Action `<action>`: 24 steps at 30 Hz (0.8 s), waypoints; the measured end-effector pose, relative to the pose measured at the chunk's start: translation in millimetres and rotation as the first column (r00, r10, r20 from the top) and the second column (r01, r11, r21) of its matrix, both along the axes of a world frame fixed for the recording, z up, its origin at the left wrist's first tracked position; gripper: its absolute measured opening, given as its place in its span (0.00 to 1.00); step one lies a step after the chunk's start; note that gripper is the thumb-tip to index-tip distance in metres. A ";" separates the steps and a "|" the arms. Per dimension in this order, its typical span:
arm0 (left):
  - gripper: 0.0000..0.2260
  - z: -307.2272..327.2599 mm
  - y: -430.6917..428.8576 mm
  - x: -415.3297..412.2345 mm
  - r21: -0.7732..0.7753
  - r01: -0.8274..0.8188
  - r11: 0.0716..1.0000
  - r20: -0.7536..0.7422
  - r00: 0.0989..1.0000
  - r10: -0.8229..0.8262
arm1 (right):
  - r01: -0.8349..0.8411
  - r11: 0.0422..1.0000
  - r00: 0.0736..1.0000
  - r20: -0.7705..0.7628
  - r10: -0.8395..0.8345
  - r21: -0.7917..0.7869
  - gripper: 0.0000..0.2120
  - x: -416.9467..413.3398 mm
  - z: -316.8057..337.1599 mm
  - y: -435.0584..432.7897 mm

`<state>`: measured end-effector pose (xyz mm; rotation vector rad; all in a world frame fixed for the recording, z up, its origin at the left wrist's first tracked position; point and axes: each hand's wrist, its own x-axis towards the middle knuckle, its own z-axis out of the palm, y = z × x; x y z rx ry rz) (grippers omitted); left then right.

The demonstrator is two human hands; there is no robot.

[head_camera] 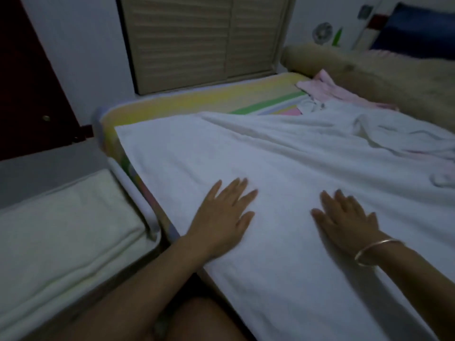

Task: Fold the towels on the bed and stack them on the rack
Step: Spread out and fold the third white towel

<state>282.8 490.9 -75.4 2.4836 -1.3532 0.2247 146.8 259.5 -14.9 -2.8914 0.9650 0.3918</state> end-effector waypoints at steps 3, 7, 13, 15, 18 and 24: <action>0.33 -1.3 10.8 4.3 0.166 -0.098 0.981 0.009 0.995 0.098 | -0.089 0.990 0.977 0.182 0.107 -0.108 0.32 -31.4 -34.5 59.8; 0.28 14.0 10.6 7.5 0.392 -0.198 0.898 -0.065 0.968 0.242 | -0.620 0.781 0.719 0.347 0.602 -0.072 0.29 -71.9 -54.4 155.2; 0.25 40.9 -15.0 -11.8 0.462 -0.265 0.846 -0.144 0.919 0.367 | -0.537 0.827 0.724 0.595 0.349 0.168 0.47 -116.7 -0.7 76.9; 0.25 47.1 -37.5 -33.7 0.392 -0.242 0.887 -0.178 0.926 0.332 | -0.212 0.977 0.856 0.480 0.190 -0.009 0.53 -141.2 -10.4 2.7; 0.23 50.5 -82.5 -72.8 0.269 -0.133 0.954 -0.231 0.952 0.198 | 0.126 0.990 0.983 0.140 -0.117 -0.057 0.40 -174.1 -26.7 -55.7; 0.16 71.7 -202.8 -107.7 0.010 0.086 0.996 -0.268 0.960 -0.081 | -0.228 0.915 0.940 0.322 0.116 0.334 0.28 -166.0 4.6 -92.1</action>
